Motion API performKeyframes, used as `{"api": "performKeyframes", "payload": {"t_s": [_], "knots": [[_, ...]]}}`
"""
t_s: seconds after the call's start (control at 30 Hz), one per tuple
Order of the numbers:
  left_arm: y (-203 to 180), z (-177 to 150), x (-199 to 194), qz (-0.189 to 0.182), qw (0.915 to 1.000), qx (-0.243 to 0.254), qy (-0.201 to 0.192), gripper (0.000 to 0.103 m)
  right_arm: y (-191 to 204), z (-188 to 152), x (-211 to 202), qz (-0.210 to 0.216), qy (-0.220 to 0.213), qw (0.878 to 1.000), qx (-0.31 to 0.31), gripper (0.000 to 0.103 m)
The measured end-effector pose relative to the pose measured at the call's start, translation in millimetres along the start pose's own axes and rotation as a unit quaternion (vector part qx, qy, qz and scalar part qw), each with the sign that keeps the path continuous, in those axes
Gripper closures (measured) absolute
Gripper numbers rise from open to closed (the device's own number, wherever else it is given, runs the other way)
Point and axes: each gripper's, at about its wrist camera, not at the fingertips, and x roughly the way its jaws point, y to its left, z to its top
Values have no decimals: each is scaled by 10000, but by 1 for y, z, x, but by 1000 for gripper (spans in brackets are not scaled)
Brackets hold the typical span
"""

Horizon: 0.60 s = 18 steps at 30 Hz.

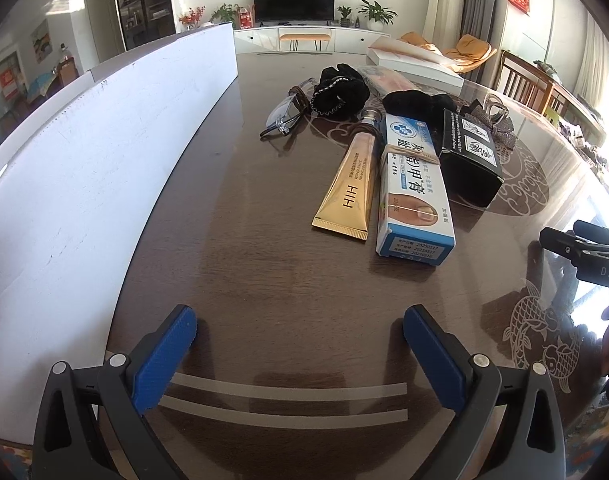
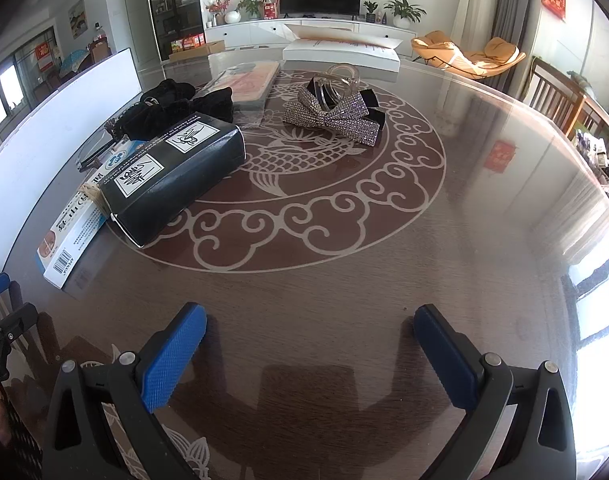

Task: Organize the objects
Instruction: 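Close the right tool around the black soap-bar box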

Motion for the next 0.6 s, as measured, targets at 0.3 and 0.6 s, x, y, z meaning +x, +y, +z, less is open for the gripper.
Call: {"api": "performKeyframes", "payload": {"t_s": [0.3,0.6], "knots": [[0,-2,-1,12,10000,-3,-98,0,6,14,-4,250,-130,9992,283,0],[0,-2,0,33,9998,-22,-179,0,66,96,23,978,26,9926,725,0]]}}
